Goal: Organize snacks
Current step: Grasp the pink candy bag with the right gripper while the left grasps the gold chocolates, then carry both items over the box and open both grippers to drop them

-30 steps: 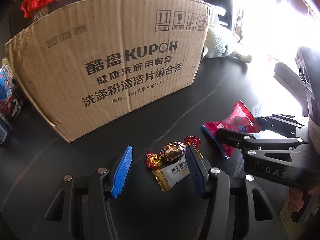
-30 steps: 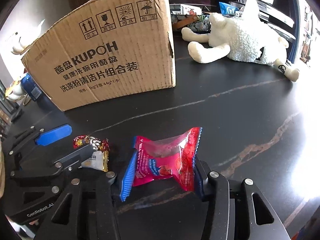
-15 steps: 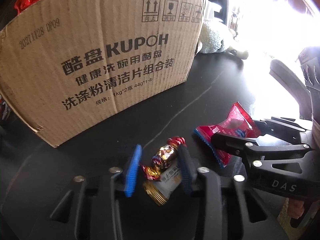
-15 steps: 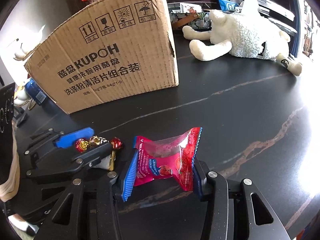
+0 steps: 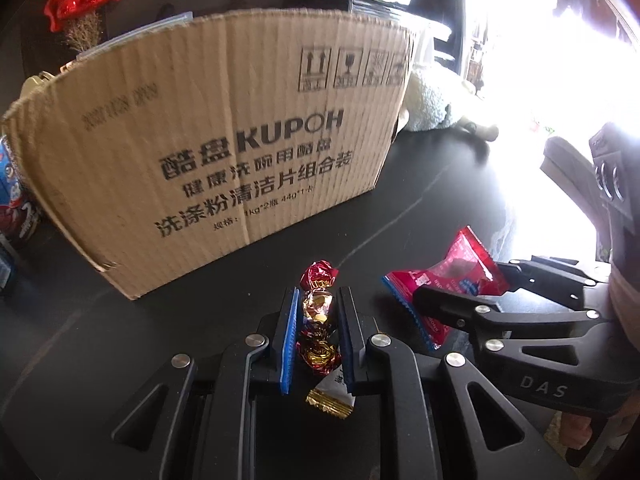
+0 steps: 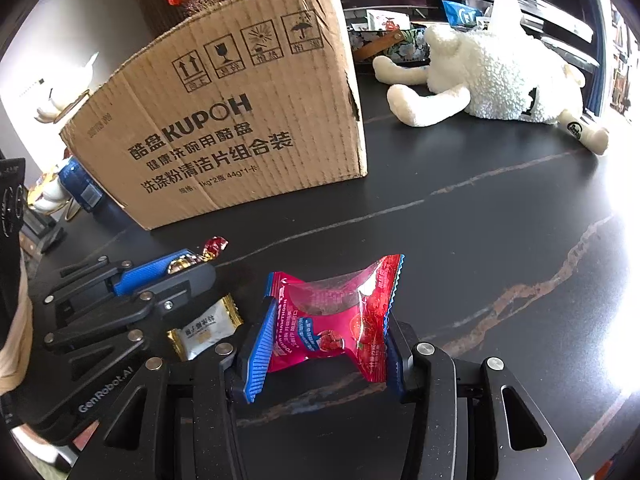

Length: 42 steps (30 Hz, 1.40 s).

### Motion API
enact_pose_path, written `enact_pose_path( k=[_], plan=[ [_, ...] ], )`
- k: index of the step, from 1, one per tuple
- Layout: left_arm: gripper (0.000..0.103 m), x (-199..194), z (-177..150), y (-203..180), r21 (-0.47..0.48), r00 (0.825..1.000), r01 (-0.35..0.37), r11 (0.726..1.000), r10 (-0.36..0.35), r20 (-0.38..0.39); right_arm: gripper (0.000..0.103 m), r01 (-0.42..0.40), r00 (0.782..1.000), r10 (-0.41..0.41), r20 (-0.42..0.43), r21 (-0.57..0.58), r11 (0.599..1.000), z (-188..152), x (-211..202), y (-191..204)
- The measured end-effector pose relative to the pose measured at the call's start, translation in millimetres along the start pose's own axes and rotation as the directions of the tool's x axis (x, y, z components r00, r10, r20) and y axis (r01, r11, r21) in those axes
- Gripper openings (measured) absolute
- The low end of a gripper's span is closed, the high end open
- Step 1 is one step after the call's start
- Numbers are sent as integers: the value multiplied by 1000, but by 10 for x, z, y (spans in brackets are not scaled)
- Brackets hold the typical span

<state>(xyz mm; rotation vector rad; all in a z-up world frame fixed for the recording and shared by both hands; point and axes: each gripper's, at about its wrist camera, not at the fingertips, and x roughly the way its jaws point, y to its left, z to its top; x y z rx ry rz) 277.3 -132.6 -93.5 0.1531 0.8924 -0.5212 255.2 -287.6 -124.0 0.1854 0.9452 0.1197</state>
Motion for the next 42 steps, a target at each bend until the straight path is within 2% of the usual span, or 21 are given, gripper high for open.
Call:
enact_pose_path(
  k=[11,18,28,42],
  plan=[
    [19,-368,-43,26,-36,999,-34,999,35,41,48,-54,997,56,49,-30,998,23,-193,136],
    [19,-683,20,60,-67,997,-34,997,38,64,48,-76,989,84,125,-68,995,141,-520,313],
    [19,-1210,263,219,-110,986,-55,992,71,149,48,-97,973,121,195,-128,987,437,-910,605],
    [19,-1498,763,433,-116,966,-107,987,131,224,48,-64,963,114,244,-204,977,978,-1137,865]
  ],
)
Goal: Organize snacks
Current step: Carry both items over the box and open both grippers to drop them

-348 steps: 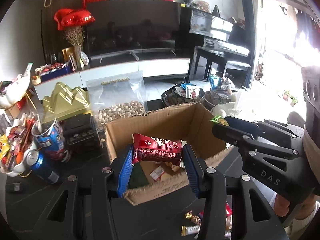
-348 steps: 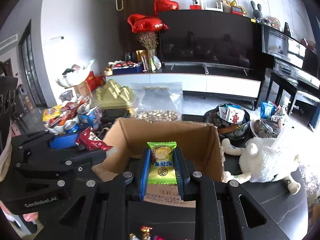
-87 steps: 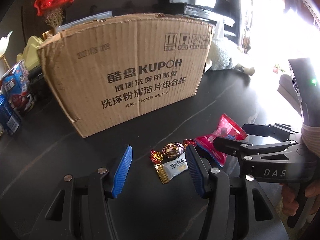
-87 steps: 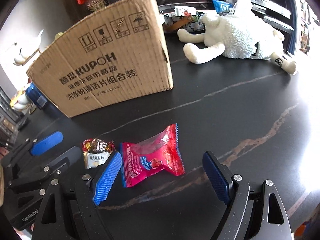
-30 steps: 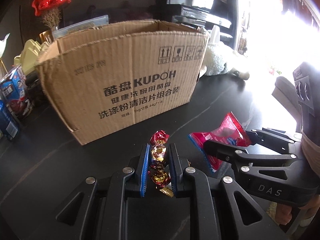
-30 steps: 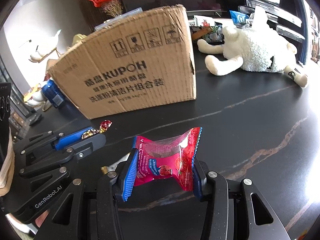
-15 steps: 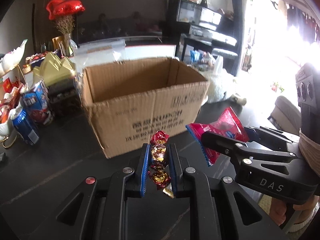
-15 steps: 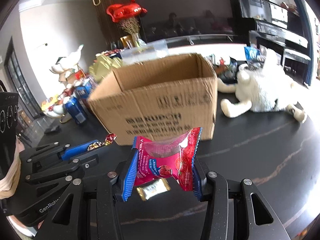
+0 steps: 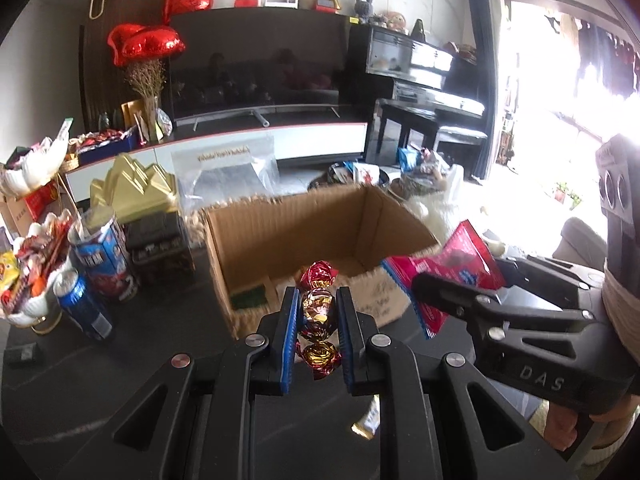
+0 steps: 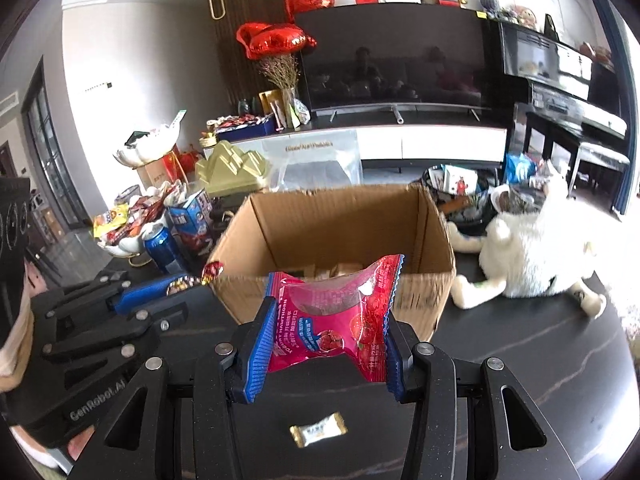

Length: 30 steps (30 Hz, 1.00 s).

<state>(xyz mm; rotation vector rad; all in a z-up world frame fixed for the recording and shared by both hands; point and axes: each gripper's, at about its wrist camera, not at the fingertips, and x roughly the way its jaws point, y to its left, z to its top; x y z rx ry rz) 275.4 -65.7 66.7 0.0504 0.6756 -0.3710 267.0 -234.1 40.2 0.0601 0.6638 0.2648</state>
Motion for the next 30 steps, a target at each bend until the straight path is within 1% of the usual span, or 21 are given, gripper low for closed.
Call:
enact_pose_path(
  k=[6,9,16,20,21,22,23,24,26,28,30],
  plan=[
    [19,63,231,15,11,1000,-21,1000,21,23,48,13,1000,-13,-5,-16,1000,231,90,-48],
    [19,134,334,49,4,1000,-16,1000,15,19,48,15,1000,-15,-7,-9,1000,334,150,-87],
    [19,410,472,151,-19,1000,3,1000,-3,-21,48,36,999,-36,-7,-18,999,553,326,-144],
    [20,605,520,201,-28,999,-5,1000,3,-46,48,45,999,-46,-19,-23,999,638,482,-176],
    [25,647,531,206,-31,999,-20,999,19,-48,48,44,999,-44,-23,-19,999,655,521,-188],
    [35,681,551,214,-32,998,-35,999,33,-50,48,38,999,-39,-31,-13,999,678,569,-208],
    [41,706,564,227,-32,998,-46,998,44,-50,49,40,998,-40,-42,-7,999,702,627,-233],
    [46,714,570,237,-32,997,-62,998,60,-46,54,52,997,-52,-56,-5,999,719,679,-253],
    [47,692,558,267,-29,996,-86,996,85,-39,63,90,993,-89,-75,6,996,718,741,-291],
    [54,644,524,279,-18,995,-98,995,97,-30,63,107,991,-105,-77,19,994,682,742,-327],
    [56,560,472,246,8,993,-115,993,115,-12,63,125,989,-123,-85,20,992,609,710,-336]
  ],
)
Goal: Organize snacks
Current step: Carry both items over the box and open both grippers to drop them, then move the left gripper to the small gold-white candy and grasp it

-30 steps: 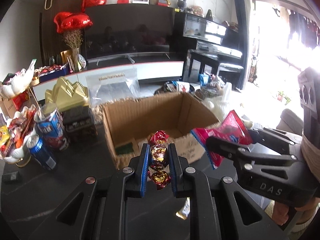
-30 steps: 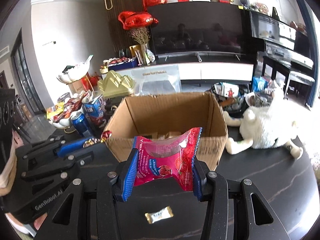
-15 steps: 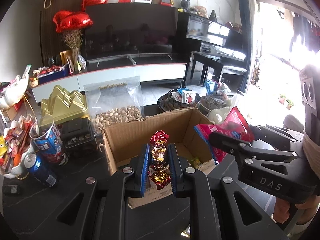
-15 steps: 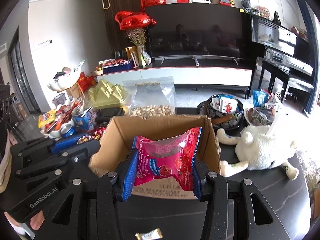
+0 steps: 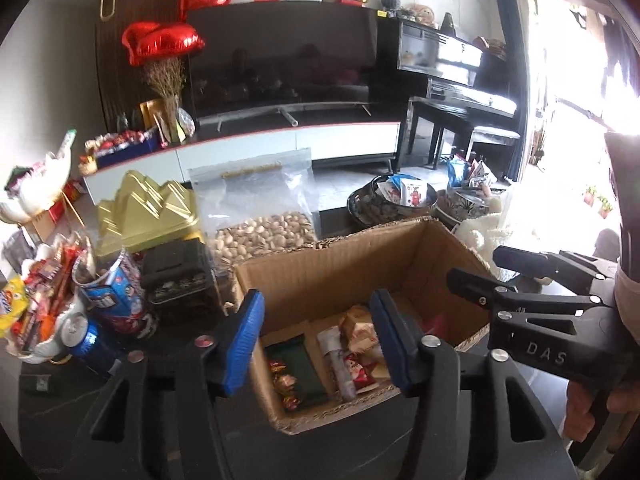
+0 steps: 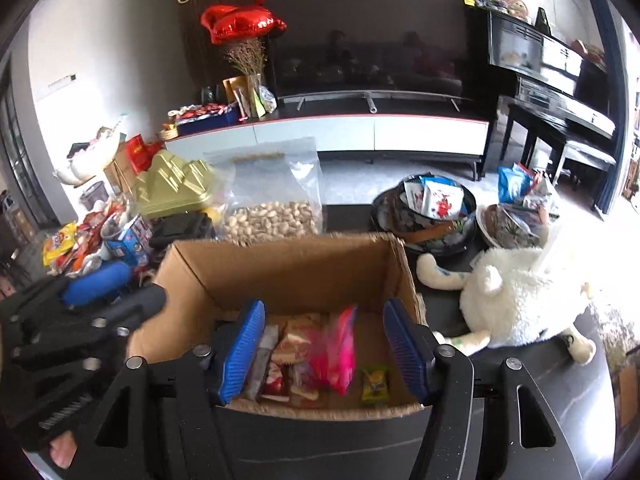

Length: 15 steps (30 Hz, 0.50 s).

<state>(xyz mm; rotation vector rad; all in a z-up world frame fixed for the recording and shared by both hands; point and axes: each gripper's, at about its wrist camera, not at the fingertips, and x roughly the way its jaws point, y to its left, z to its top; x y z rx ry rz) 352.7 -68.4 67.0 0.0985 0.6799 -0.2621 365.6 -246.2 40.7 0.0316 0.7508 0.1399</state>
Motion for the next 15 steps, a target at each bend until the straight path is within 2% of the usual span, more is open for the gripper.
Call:
enact_pose_path(
  k=[9,15],
  plan=[
    [61,-434,-254,-116,6,999,18,1000,-18,41,64,13,998,-12,63,-12,1000,-395,-488,88],
    [67,-659,-461,-251,26,998,27,999,-28,49,72,44,994,-44,95,3,999,-685,-819,93]
  ],
)
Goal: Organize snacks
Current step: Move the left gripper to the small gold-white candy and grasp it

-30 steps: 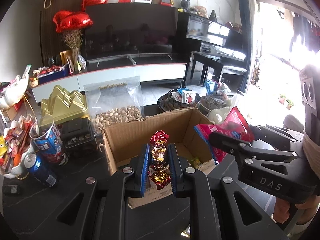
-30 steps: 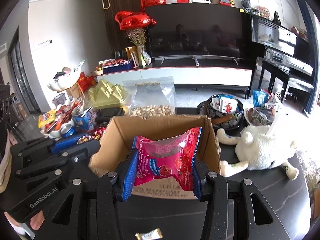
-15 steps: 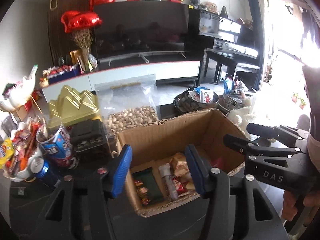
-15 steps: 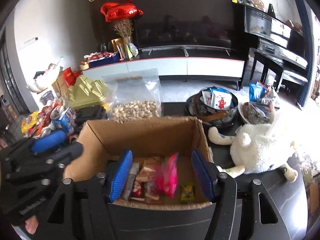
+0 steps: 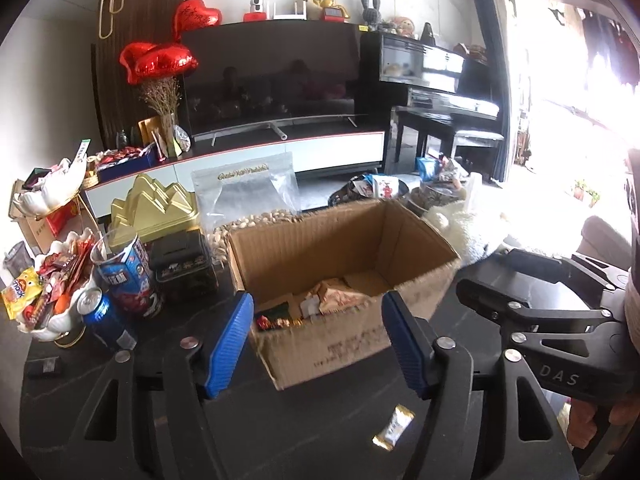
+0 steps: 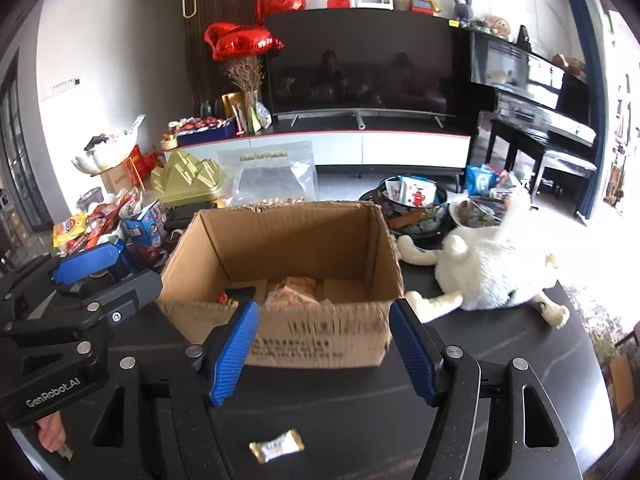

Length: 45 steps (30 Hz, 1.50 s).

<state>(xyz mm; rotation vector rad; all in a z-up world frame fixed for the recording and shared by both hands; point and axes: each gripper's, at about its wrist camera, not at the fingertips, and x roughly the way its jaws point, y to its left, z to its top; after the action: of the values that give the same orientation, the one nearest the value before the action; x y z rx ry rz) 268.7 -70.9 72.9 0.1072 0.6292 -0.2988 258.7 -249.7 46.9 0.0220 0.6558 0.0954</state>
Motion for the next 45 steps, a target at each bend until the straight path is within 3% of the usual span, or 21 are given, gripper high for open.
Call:
enact_pose_path(
  k=[7,18,35,45],
  plan=[
    [69,-107,-295,-192,46,999,39,998,-37,-30,76,72,997,-72,-2,38,997,-323,-246,-99],
    [68,44,-702,-417,113,986,127,986,-113,-122,76,76,993,-68,-101,74,994,-845,-186,-188],
    [67,536,-1238,-574,148,947,216,965,-171,-272,76,114,964,-82,-255,116,987,-1448,192,-291],
    [55,835,-1388,-663,191,921,255,948,-178,-346,76,132,948,-91,-304,119,984,-1598,347,-318]
  ],
)
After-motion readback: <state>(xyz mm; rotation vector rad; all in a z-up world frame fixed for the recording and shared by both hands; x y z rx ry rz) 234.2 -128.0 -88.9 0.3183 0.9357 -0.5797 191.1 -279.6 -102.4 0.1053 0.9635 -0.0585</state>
